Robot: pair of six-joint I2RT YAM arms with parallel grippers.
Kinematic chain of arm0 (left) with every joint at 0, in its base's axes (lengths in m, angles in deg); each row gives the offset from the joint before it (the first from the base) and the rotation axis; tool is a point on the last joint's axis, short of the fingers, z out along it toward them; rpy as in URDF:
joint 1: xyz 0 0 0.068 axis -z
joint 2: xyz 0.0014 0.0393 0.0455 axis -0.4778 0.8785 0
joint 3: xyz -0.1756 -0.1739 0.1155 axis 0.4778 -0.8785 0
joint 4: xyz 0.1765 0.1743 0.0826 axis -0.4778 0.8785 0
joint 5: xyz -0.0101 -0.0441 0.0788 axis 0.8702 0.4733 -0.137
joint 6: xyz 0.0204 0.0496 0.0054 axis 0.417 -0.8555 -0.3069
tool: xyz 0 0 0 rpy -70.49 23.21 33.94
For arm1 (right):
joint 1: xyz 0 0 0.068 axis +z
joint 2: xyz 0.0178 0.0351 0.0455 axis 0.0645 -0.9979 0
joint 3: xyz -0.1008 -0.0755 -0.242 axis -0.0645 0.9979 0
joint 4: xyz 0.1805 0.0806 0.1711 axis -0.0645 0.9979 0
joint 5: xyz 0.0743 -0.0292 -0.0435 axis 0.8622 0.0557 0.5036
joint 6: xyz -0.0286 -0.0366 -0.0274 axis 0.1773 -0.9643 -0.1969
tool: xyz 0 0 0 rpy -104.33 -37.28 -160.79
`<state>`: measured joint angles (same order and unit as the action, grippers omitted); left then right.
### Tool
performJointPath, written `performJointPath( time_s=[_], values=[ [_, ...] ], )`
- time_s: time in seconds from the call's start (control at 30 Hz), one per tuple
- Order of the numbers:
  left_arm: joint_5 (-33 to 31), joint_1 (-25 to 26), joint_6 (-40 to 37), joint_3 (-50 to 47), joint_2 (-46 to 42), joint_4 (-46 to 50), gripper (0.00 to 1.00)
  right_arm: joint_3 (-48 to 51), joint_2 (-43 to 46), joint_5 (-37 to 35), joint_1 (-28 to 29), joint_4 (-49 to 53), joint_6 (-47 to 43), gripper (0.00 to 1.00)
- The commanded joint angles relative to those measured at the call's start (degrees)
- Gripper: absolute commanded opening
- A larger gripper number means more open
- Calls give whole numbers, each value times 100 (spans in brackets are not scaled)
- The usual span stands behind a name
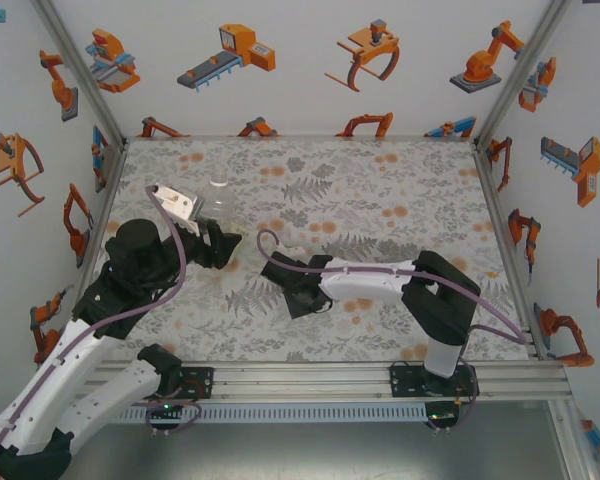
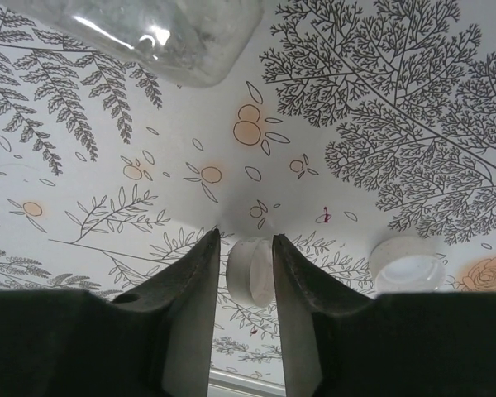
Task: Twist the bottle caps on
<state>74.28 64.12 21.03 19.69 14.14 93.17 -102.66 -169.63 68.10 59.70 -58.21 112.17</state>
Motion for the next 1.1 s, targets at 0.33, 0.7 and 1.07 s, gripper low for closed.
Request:
performJointPath(
  time_s=[0.33, 0.7, 1.07],
  values=[
    [261, -24, 405, 464, 59, 415, 17, 386, 491, 633, -267, -2, 219, 19],
    [890, -86, 487, 1444, 1081, 713, 14, 204, 745, 1492, -599, 341, -181, 18],
    [1769, -636, 710, 2021, 2278, 898, 9, -80, 595, 2079, -921, 457, -351, 16]
  ],
)
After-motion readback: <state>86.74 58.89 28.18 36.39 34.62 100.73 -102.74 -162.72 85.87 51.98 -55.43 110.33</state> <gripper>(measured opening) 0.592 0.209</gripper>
